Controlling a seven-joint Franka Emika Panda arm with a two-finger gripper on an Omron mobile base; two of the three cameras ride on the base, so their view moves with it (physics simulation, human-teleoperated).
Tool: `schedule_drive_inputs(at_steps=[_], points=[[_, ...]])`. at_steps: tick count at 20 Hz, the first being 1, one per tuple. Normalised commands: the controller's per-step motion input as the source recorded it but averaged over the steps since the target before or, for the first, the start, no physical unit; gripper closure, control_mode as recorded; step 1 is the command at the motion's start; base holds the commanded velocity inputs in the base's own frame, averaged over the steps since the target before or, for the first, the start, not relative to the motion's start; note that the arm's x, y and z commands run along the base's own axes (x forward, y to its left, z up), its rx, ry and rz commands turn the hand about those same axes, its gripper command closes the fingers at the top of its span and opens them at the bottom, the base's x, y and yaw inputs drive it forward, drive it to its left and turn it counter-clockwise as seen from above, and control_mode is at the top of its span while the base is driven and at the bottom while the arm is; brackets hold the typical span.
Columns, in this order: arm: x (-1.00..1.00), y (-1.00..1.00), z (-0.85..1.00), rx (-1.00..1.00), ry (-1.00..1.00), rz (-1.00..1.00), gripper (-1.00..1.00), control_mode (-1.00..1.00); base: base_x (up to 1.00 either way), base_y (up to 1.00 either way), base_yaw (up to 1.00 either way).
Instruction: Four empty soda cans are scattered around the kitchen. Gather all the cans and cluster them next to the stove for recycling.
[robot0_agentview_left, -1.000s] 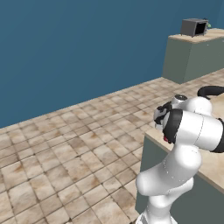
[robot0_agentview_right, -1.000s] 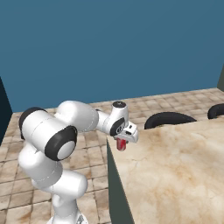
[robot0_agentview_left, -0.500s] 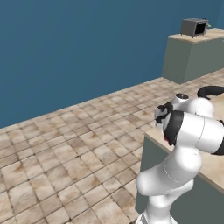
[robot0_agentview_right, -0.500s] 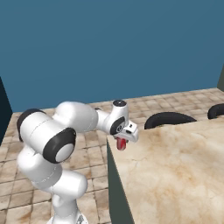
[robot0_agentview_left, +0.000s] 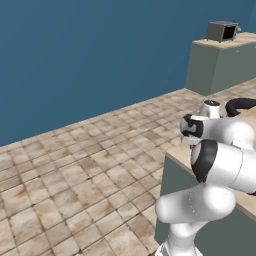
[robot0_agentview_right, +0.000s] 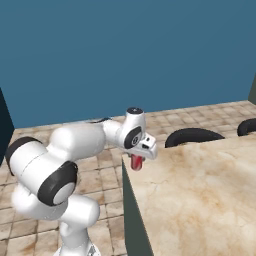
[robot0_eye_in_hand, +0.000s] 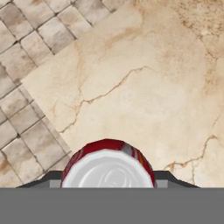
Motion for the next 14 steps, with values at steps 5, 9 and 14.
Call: schedule_drive_inputs(at_steps=[5, 9, 14], points=[[-0.18, 0.05, 0.38, 0.0, 0.02, 0.0, 1.0, -1.0, 0.0, 0.0, 0.0], [-0.08, 0.05, 0.34, 0.0, 0.07, 0.0, 1.0, -1.0, 0.0, 0.0, 0.0], [-0.11, 0.04, 0.28, 0.0, 0.16, 0.0, 1.0, -1.0, 0.0, 0.0, 0.0]])
